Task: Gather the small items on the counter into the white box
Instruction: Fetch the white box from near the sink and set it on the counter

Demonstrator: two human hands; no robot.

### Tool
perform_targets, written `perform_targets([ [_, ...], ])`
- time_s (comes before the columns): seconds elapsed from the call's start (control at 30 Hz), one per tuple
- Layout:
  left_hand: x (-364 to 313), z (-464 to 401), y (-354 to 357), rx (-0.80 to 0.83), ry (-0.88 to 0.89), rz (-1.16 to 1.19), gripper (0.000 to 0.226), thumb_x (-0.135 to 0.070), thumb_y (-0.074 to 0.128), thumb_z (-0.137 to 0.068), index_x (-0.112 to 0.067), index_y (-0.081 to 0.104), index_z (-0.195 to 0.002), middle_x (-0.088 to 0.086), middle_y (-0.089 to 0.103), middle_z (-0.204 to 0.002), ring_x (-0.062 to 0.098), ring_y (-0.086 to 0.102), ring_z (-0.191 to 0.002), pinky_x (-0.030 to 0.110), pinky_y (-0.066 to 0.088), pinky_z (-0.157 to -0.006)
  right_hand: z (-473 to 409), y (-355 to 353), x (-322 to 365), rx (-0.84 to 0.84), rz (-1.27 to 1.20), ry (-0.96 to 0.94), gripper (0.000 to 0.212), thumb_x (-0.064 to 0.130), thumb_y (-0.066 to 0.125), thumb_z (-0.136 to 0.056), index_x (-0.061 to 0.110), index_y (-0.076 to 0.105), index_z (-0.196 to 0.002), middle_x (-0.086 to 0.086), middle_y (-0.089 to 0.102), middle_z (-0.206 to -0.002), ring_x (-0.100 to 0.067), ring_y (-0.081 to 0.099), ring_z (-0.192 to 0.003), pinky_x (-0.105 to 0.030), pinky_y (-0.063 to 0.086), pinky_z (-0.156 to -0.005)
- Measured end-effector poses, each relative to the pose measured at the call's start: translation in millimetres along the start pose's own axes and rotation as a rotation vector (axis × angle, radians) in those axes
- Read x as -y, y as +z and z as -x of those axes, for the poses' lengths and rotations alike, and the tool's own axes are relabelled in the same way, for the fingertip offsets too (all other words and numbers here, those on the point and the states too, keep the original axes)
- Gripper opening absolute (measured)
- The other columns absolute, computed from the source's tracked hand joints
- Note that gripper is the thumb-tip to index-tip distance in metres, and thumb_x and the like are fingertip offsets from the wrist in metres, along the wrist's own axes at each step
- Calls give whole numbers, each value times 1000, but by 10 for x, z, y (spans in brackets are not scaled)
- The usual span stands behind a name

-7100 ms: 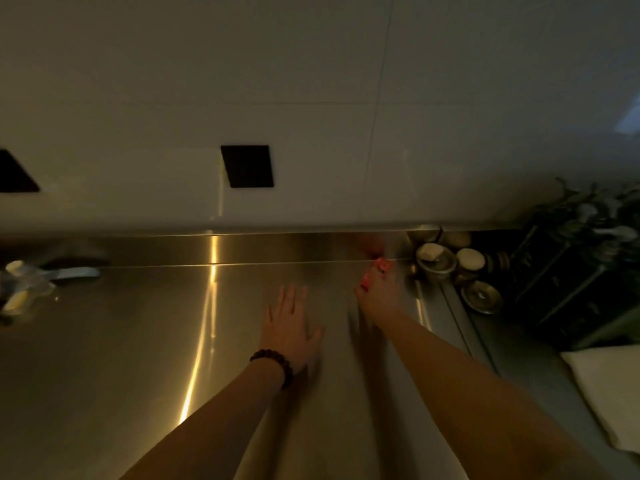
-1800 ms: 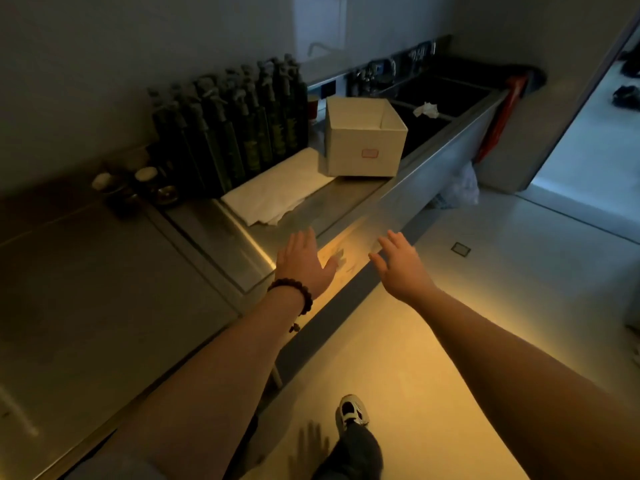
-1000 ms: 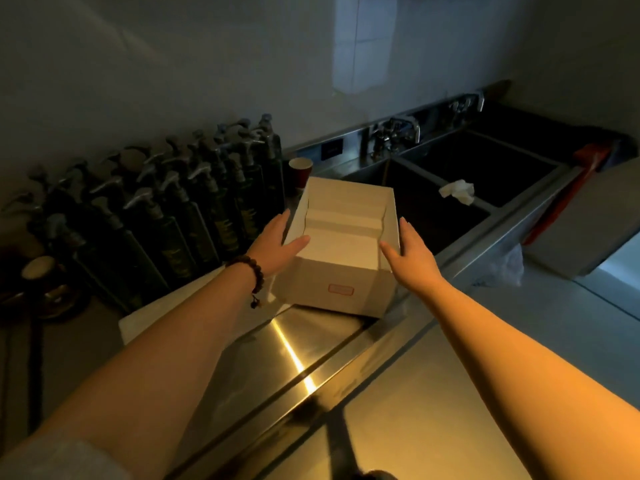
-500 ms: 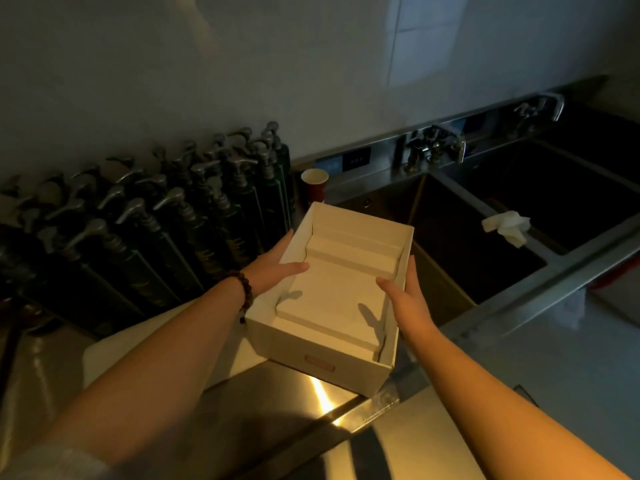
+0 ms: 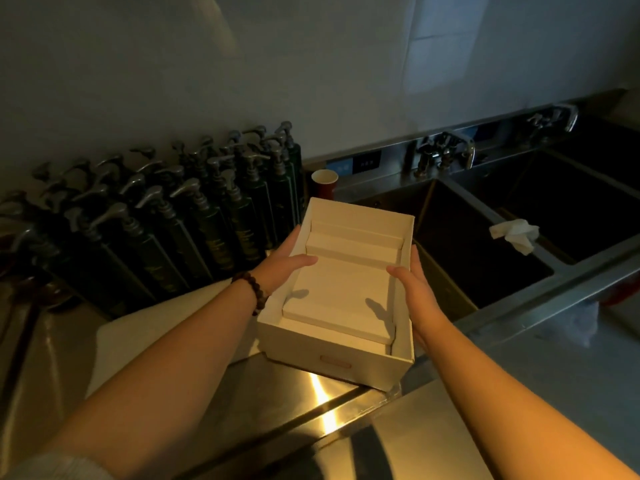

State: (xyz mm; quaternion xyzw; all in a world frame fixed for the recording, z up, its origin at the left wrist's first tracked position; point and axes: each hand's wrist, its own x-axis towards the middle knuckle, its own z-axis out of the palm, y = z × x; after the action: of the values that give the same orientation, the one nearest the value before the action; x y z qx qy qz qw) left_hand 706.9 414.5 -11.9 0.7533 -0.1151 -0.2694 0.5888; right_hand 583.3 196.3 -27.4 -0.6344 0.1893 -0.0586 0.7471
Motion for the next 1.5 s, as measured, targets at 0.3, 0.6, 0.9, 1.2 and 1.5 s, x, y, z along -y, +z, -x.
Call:
perform_targets([
  [0.3, 145, 822, -141, -190, 25, 104, 75, -22, 58, -91, -36, 11, -148, -10, 40, -140, 10, 45, -121, 33, 35, -104, 201, 277, 162, 240, 123, -53, 59, 24, 52, -92, 45, 29, -143, 3, 56, -132, -21, 56, -118, -42, 47, -93],
  [0.6, 410, 1990, -569, -464, -1, 163, 72, -25, 54, -93, -37, 8, -148, -21, 45, -124, -2, 50, -103, 21, 40, -82, 591, 1124, 87, 476, 209, -93, 62, 22, 53, -92, 43, 28, -145, 6, 53, -136, -18, 54, -118, -46, 41, -102],
  [0.9, 829, 3813, -802, -769, 47, 242, 54, -25, 58, -88, -59, 38, -125, -25, 60, -114, 1, 59, -105, 26, 47, -79, 1543, 2286, -227, 806, 279, -88, 60, 27, 52, -90, 49, 30, -141, 26, 58, -117, -2, 57, -104, -28, 46, -83],
  [1.2, 1370, 6035, -503, -1213, 0, 320, 58, -18, 51, -94, -41, 29, -142, -11, 57, -123, 10, 57, -109, 30, 48, -85, 3299, 3346, -597, 1142, 315, -31, 48, 27, 53, -89, 66, 45, -115, 34, 57, -98, 1, 57, -89, -21, 42, -66],
  [1.5, 1682, 7555, -535, -1474, -28, 332, 58, -17, 52, -93, -37, 29, -143, 0, 54, -131, 23, 57, -113, 45, 46, -97, 4635, 4324, -853, 1421, 264, -46, 52, 9, 46, -92, 35, 44, -137, 11, 60, -108, -12, 59, -97, -24, 47, -69],
])
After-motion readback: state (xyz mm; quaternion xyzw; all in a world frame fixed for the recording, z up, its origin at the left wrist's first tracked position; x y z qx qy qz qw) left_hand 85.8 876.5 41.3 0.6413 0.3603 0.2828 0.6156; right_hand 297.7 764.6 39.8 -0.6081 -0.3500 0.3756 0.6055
